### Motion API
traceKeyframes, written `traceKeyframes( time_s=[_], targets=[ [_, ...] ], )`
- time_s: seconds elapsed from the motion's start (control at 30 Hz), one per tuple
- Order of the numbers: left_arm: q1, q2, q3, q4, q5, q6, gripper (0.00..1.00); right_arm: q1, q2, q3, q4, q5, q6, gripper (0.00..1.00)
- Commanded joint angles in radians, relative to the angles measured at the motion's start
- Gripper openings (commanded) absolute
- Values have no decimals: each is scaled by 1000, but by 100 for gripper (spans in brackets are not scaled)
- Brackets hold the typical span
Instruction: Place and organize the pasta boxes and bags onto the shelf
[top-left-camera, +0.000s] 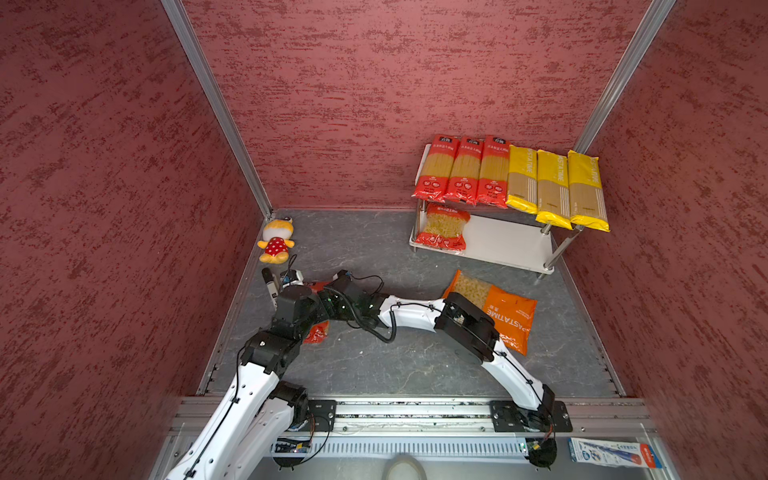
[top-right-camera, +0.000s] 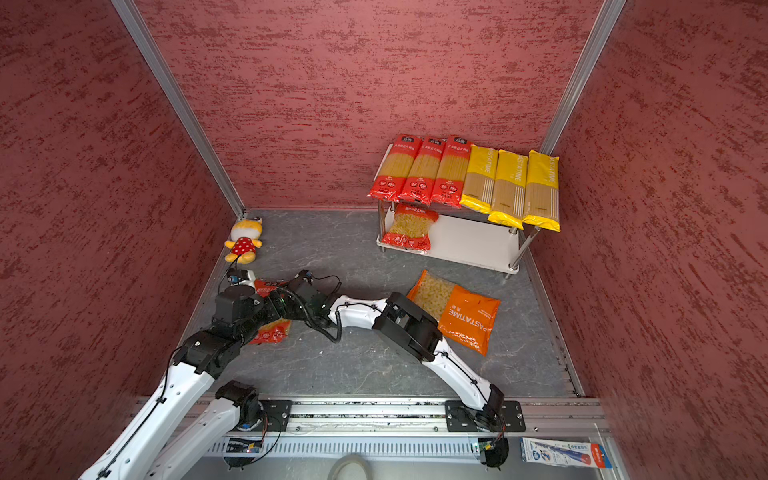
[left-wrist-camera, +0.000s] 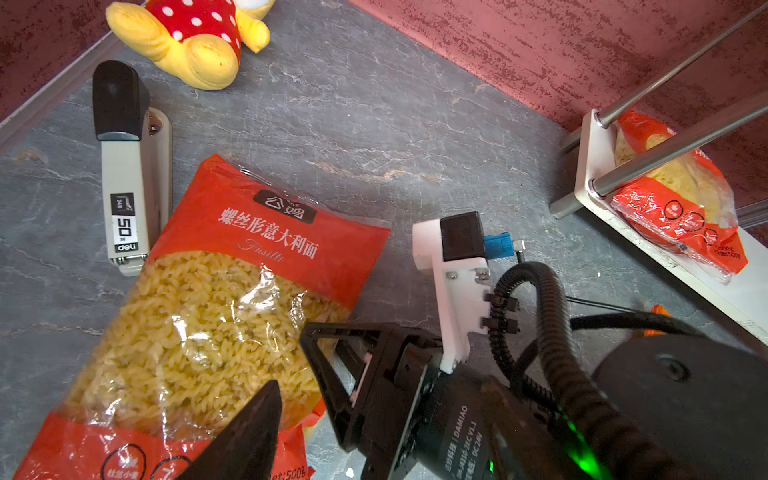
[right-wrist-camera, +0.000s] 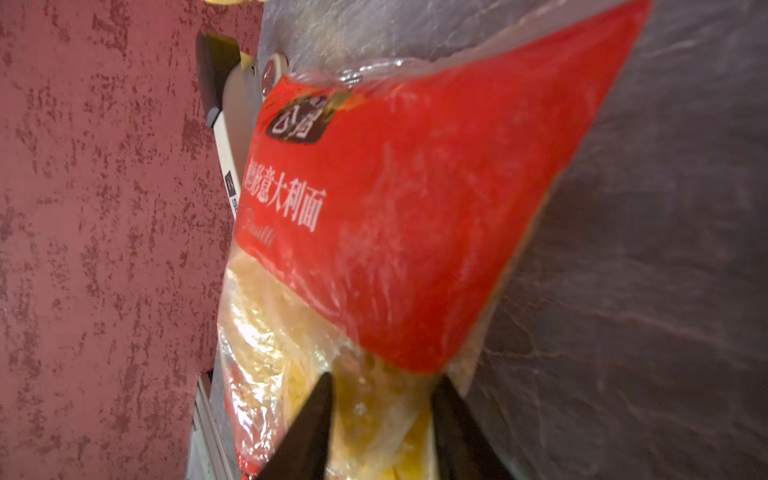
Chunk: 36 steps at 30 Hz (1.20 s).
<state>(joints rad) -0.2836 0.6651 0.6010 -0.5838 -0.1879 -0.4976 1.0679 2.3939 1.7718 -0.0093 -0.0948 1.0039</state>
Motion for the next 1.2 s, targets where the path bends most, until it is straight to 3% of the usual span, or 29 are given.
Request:
traceKeyframes(
  time_s=[0.0,0.07,0.27,0.47,0.63,0.77,0.87,0.93,1.0,1.1,1.17],
  targets=[
    [1,-10,26,1,2,10,75,5,22,3,-39,42,-17,20],
    [1,-12,25,0,5,11,75,2,2,-26,-23,56,-35,11],
    [1,-17,24,-6,3,13,75,-25,-106,-166,100,43,-61,1],
    [9,-16,14,21,44,11,75,-93,-320,-453,202,17,-111,0],
    [-3,40,-25,124,146,-9,75,-234,-550,-767,183,-92,-196,0],
    [-66,139,-66,238,176,-21,76,-393,-697,-955,126,-189,-288,0],
    [-123,247,-110,395,237,-70,76,-456,-747,-992,83,-201,-338,13],
    [-134,314,-135,505,293,-113,78,-477,-775,-985,52,-172,-334,34],
    [-146,363,-138,567,329,-125,79,-494,-819,-983,14,-128,-320,44],
    [-190,440,-111,601,351,-92,80,-502,-869,-998,-26,-83,-266,52],
    [-211,498,-104,641,370,-69,81,-499,-867,-1015,-21,-120,-212,55]
  ],
)
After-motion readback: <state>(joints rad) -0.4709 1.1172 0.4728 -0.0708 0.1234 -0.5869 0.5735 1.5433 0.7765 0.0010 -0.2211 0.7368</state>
